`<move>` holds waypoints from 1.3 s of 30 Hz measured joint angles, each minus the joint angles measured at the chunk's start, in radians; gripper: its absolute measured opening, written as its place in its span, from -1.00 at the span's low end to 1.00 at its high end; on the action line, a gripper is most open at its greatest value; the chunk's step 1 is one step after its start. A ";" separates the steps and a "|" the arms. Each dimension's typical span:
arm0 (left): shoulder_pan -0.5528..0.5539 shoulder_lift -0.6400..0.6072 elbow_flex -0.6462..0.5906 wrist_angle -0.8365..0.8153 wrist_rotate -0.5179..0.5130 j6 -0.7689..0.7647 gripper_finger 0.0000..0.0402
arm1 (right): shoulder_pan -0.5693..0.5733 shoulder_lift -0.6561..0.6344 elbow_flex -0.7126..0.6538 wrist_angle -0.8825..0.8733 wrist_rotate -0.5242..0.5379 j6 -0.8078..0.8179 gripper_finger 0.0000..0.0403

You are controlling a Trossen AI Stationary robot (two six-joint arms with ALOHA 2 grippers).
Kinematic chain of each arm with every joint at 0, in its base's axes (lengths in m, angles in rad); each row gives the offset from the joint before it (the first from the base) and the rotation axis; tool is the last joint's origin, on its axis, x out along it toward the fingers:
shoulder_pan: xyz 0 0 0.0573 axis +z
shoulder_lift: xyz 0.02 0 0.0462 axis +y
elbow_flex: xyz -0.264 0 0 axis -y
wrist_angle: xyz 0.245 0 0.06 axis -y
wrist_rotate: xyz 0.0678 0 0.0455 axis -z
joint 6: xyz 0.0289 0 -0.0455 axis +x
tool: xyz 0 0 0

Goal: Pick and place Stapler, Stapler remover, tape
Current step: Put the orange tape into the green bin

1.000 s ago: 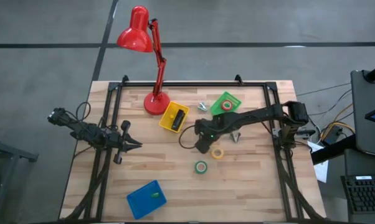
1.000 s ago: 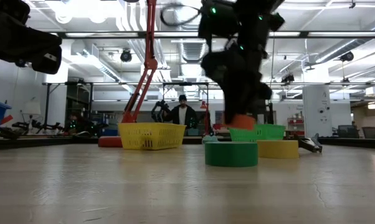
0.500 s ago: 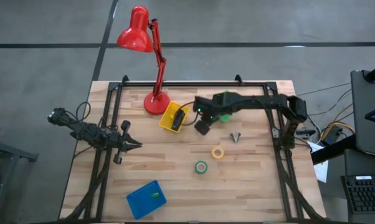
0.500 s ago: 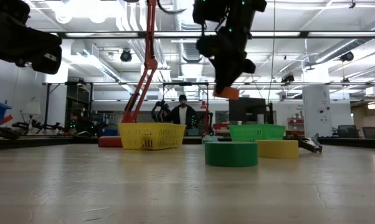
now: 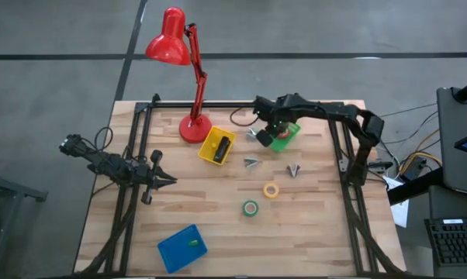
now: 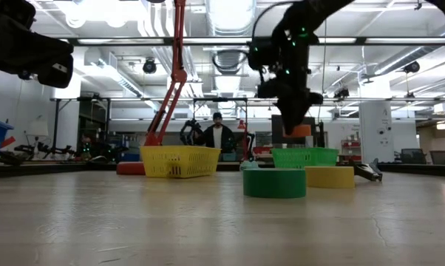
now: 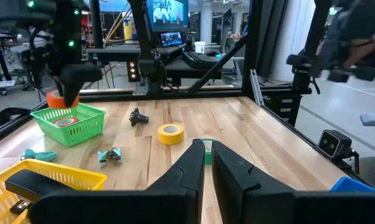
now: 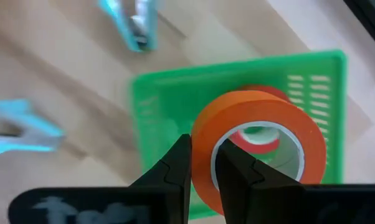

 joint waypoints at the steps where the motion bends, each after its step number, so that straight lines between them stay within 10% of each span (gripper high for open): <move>1: 0.000 0.000 0.000 0.000 0.000 0.000 -0.83 | -0.015 0.000 -0.012 0.000 0.000 -0.002 -0.75; 39: 0.000 0.000 0.000 0.000 0.000 0.000 -0.83 | -0.133 0.000 -0.210 0.231 -0.048 -0.004 -0.74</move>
